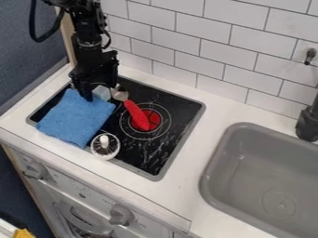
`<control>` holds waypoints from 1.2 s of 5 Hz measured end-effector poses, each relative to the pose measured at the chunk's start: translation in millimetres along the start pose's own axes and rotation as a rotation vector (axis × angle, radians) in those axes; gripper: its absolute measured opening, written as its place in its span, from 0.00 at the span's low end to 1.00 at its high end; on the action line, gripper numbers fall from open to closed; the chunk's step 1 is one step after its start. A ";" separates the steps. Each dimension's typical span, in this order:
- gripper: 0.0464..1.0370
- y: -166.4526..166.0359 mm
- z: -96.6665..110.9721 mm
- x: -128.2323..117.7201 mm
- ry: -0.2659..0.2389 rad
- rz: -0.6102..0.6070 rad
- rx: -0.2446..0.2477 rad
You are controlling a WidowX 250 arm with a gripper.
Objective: Move the little box to the top right side of the stove
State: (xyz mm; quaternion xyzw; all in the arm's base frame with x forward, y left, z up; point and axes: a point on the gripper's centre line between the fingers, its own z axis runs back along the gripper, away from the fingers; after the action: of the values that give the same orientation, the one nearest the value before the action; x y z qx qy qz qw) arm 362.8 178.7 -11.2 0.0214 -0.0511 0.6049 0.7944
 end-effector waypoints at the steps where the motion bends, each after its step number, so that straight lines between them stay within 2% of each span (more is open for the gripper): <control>1: 0.65 -5.5 0.7 -2.5 -0.006 -0.011 -0.002; 2: 0.41 -12.0 -4.5 -7.2 -0.015 -0.017 0.009; 5: 0.40 -17.2 -6.6 -2.3 -0.058 0.003 0.032; 6: 0.40 -9.5 -3.4 -10.7 -0.040 0.000 0.032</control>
State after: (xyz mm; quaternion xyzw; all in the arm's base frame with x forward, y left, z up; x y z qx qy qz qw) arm 369.3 166.2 -15.5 0.0463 -0.0575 0.6051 0.7927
